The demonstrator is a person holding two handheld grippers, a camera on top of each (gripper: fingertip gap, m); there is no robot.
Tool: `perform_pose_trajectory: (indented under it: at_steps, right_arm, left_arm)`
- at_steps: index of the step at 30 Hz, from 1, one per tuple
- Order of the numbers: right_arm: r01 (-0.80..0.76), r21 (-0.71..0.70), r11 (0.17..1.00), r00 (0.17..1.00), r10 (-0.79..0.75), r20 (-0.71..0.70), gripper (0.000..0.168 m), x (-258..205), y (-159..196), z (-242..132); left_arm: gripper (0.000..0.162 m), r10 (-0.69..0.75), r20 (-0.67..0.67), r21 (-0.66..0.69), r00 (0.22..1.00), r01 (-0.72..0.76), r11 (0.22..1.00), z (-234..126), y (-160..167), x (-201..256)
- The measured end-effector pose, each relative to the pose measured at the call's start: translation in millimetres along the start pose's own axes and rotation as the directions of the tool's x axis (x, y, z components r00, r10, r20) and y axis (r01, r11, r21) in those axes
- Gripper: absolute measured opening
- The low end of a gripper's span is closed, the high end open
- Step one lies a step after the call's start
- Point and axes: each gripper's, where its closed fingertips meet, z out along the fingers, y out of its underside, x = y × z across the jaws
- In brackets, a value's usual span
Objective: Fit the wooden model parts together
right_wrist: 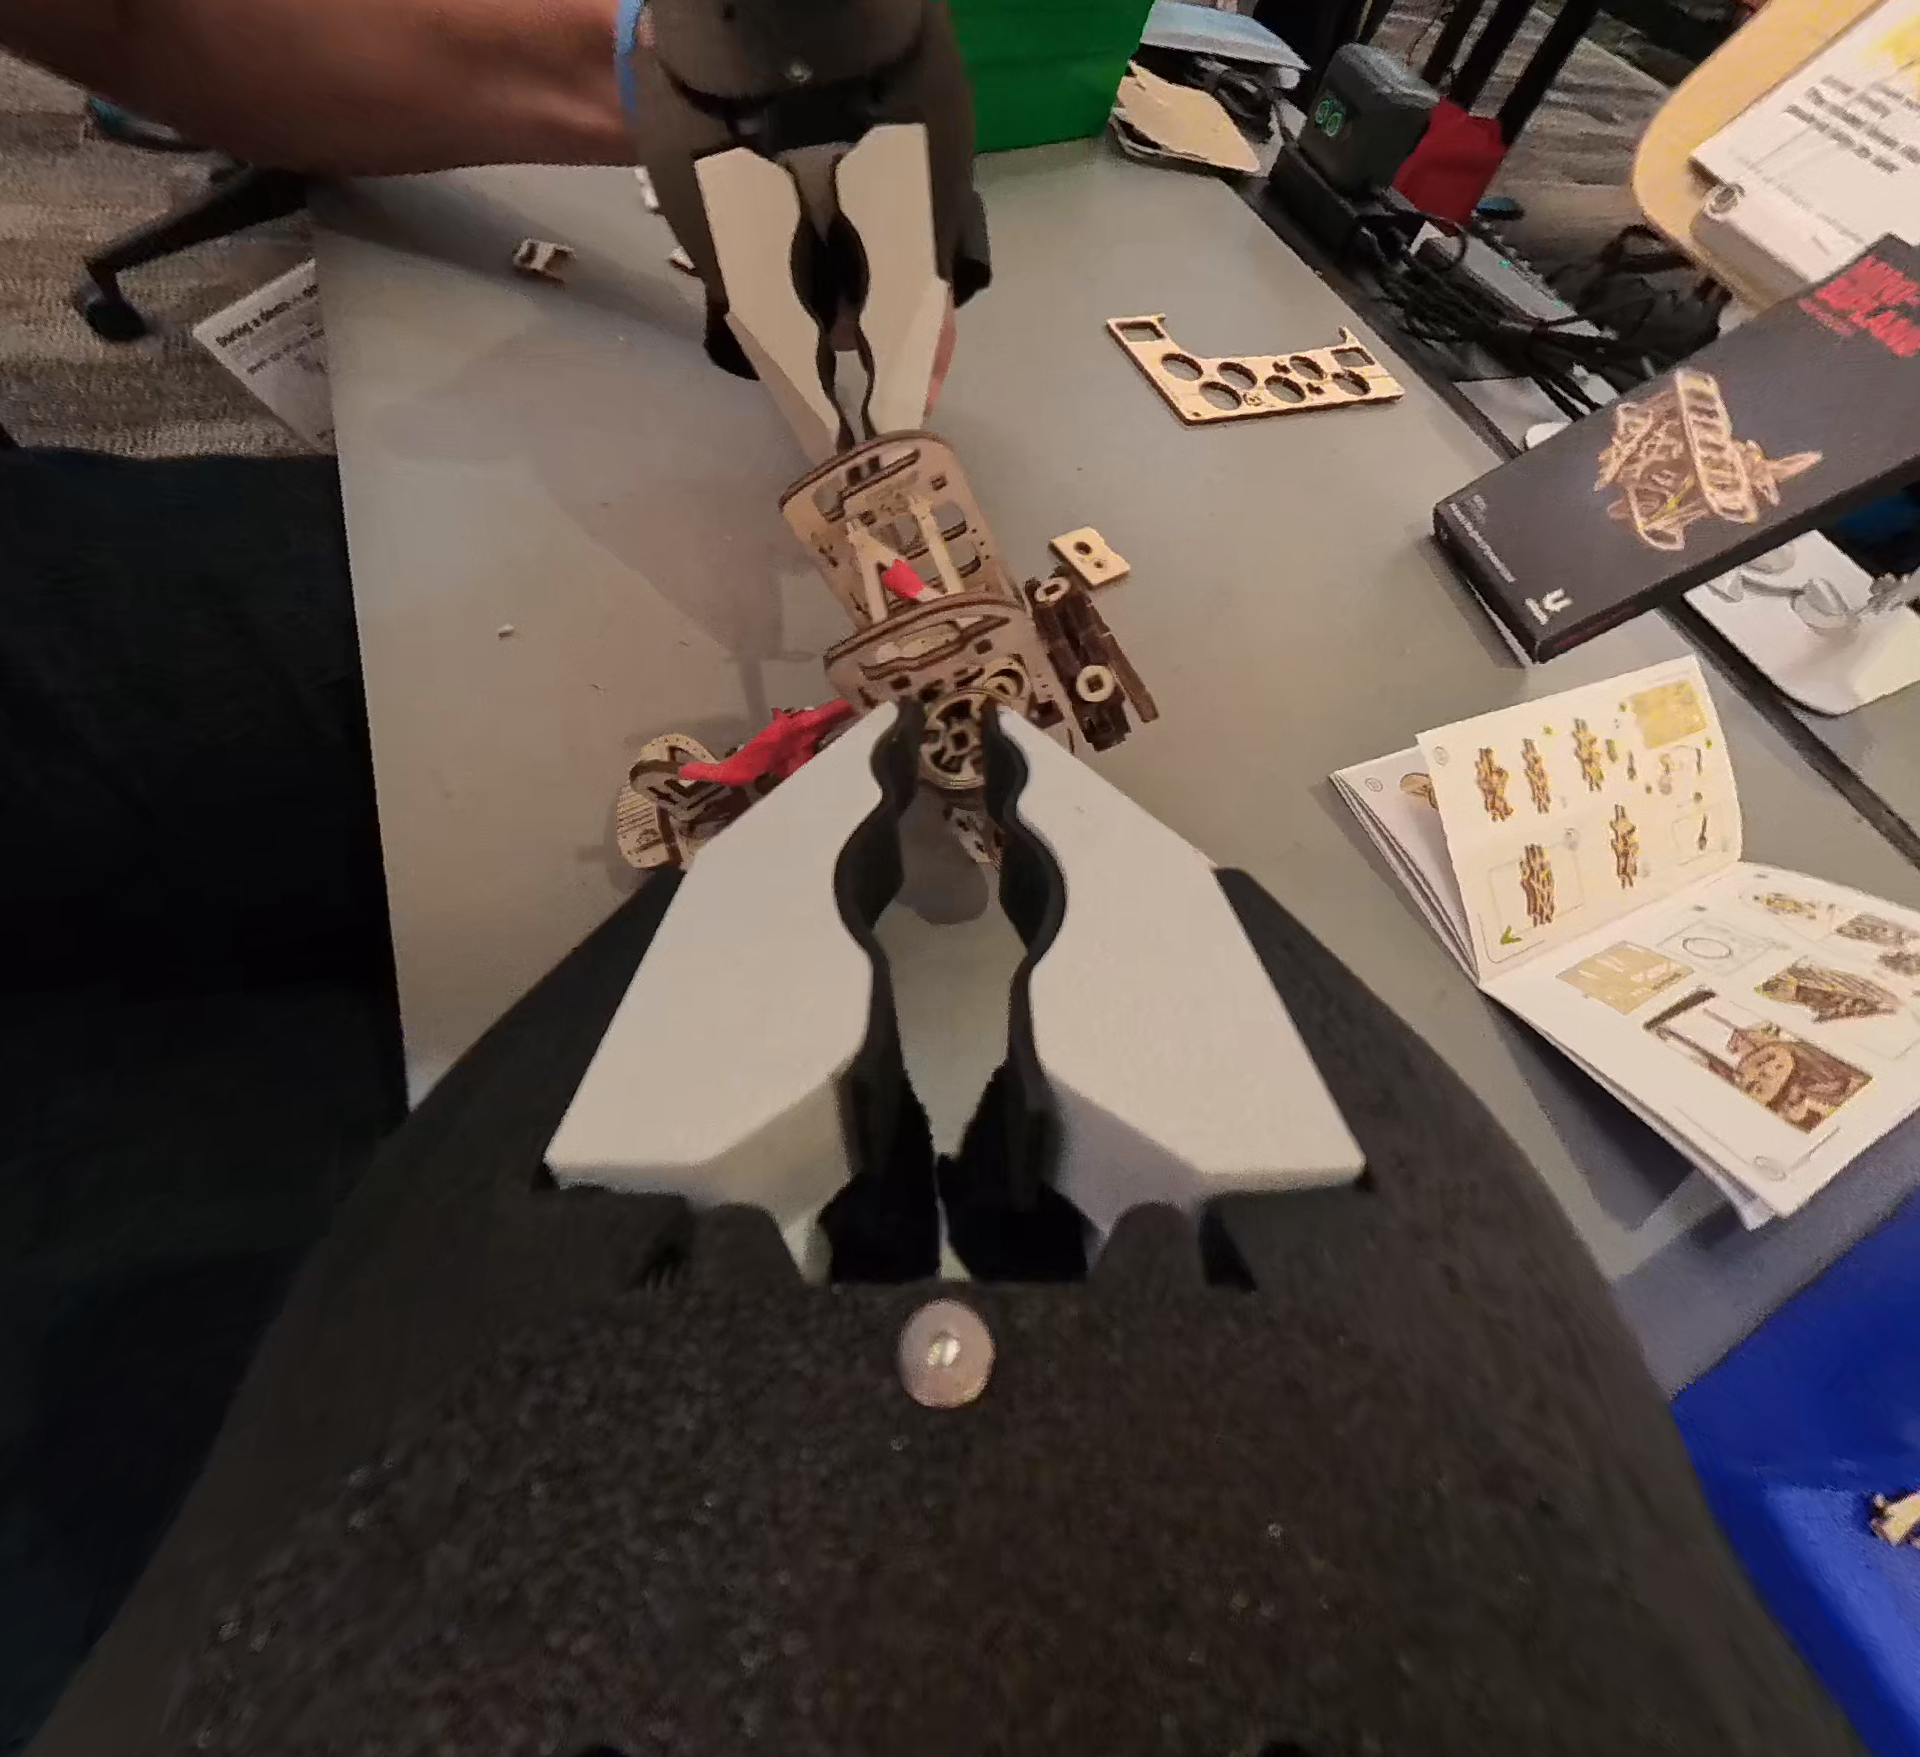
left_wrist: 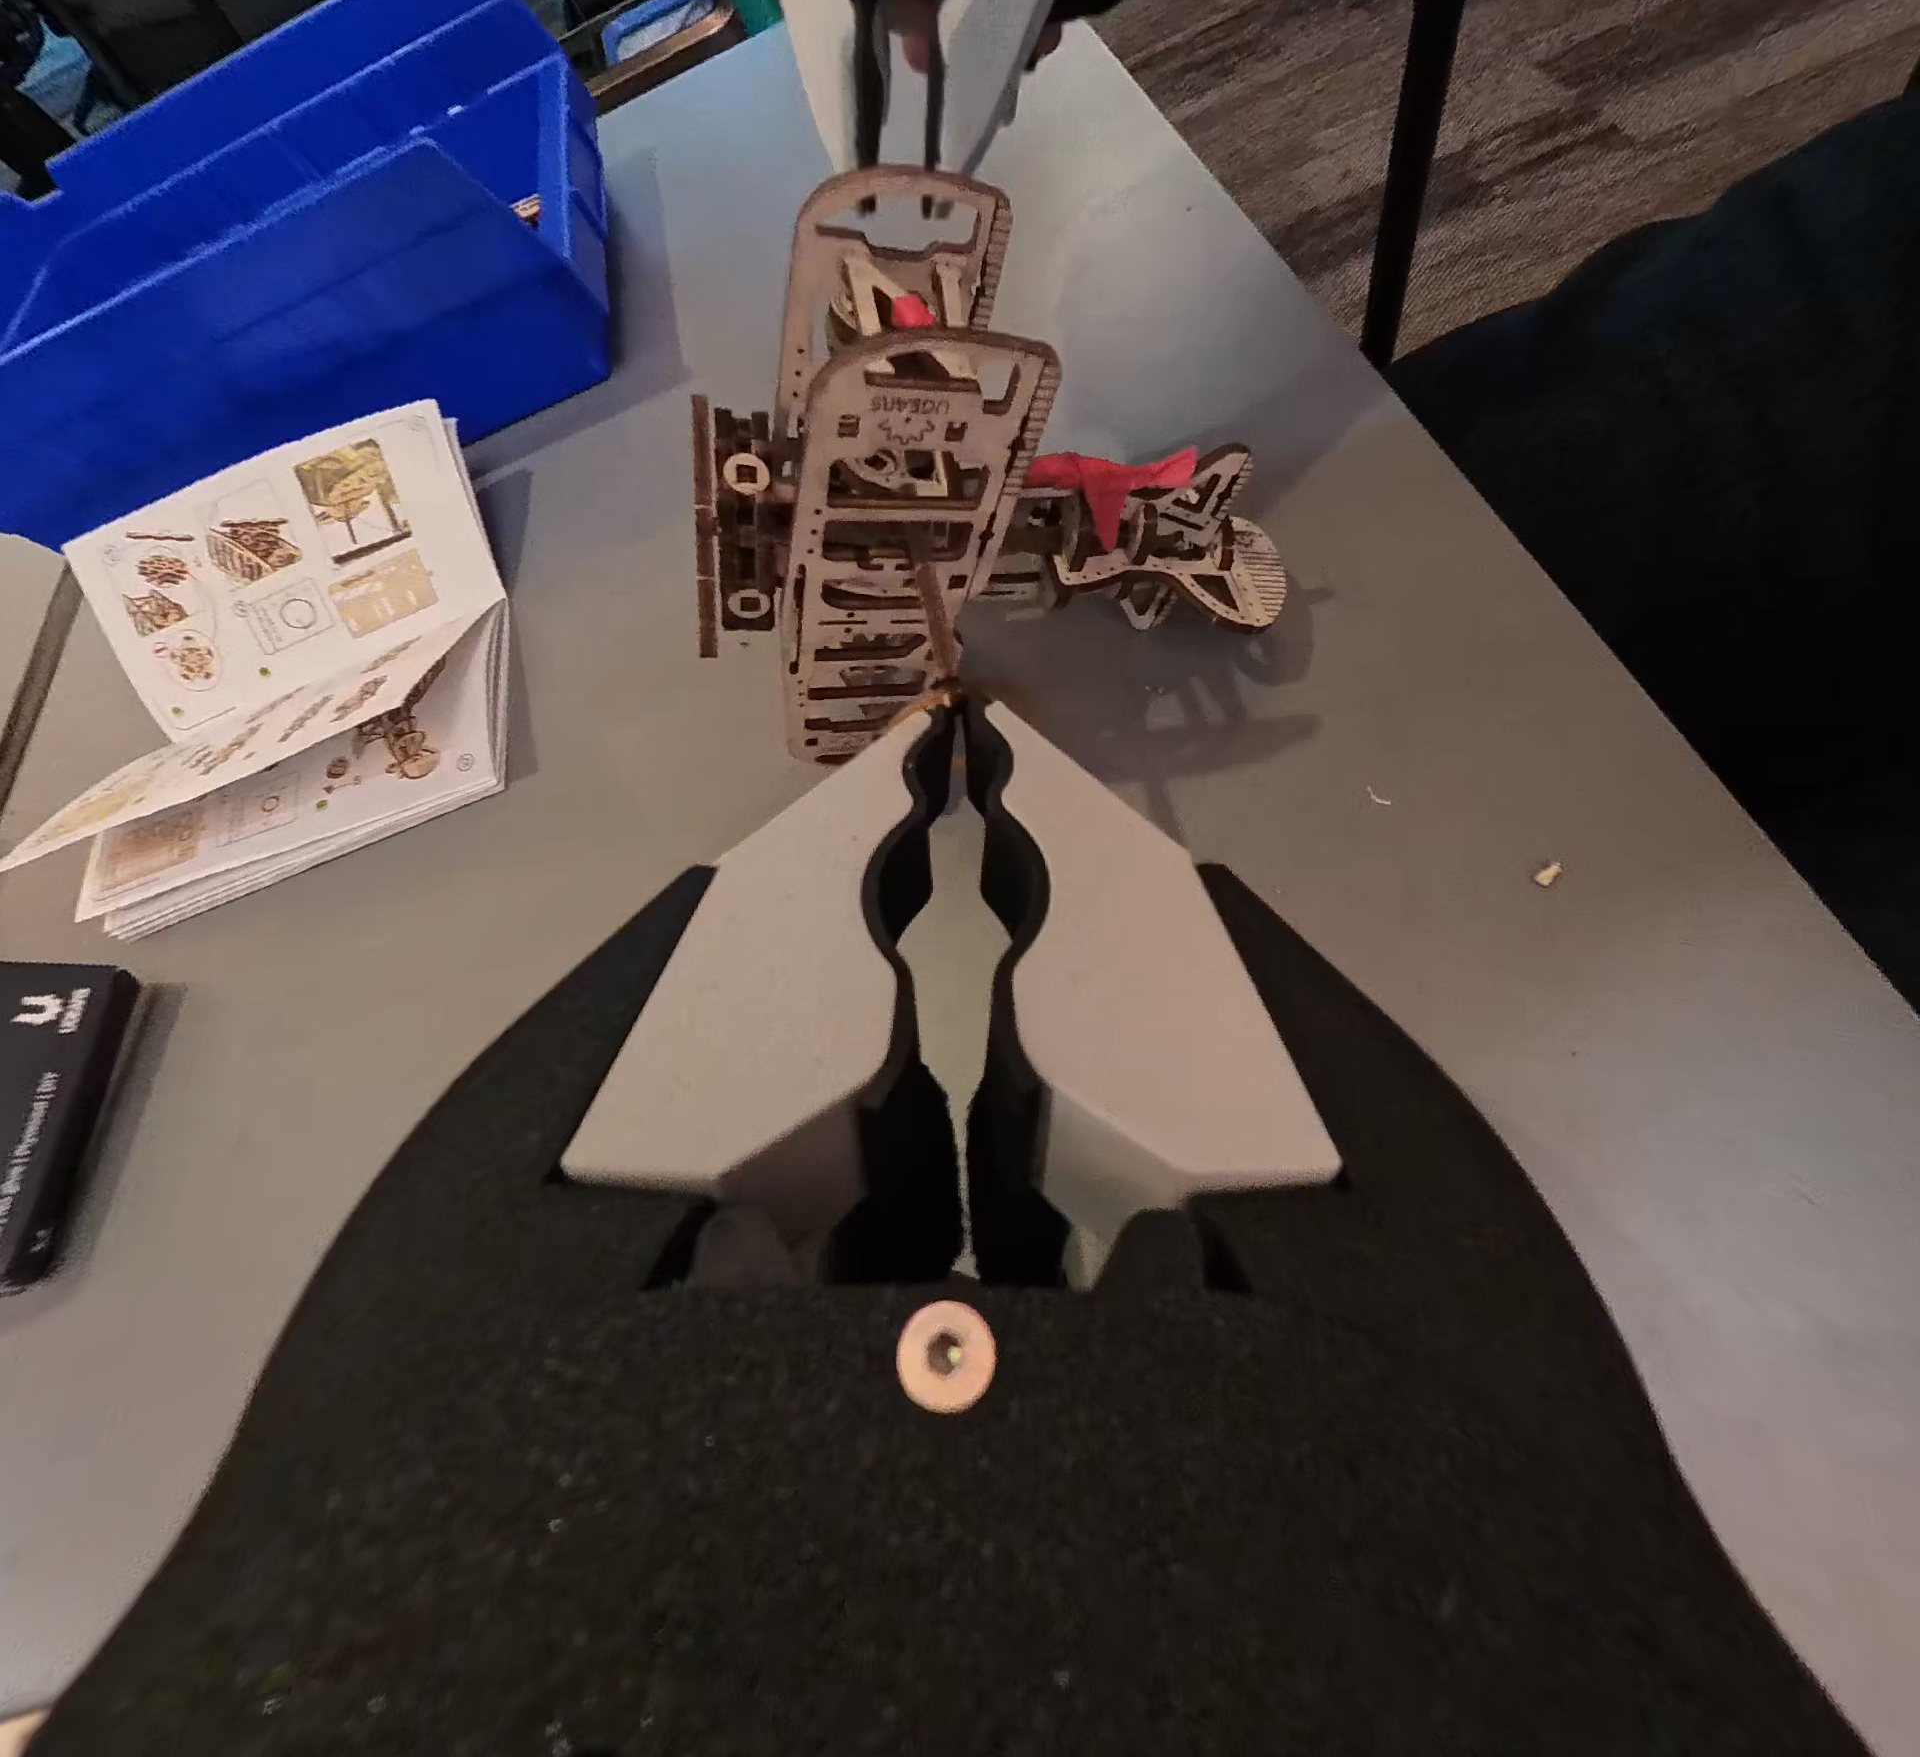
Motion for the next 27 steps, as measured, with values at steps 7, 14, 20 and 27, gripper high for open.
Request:
perform_pose_trajectory:
  at_steps: [7,14,20,27]
  right_arm:
    - [0.109,0.058,0.992,0.990,-0.114,0.077,0.013,-8.6,6.8,6.0]
    - [0.155,0.090,0.984,0.984,-0.162,0.073,0.016,5.9,2.9,9.3]
    - [0.014,0.152,0.988,0.988,-0.037,0.152,0.015,12.5,-3.0,8.3]
    - [-0.196,0.091,0.976,0.928,0.155,0.338,0.010,30.2,19.0,10.1]
  left_arm:
    - [0.000,-0.052,-0.047,0.019,0.998,0.053,0.998,6.5,-5.5,-1.1]
    - [0.000,-0.034,-0.013,-0.030,0.999,0.034,0.999,12.1,-11.4,-6.5]
    - [0.000,-0.018,0.018,-0.060,1.000,0.019,0.998,14.8,-14.1,-12.2]
    - [0.000,0.058,0.077,-0.091,0.995,-0.051,0.995,20.5,-17.8,-13.4]
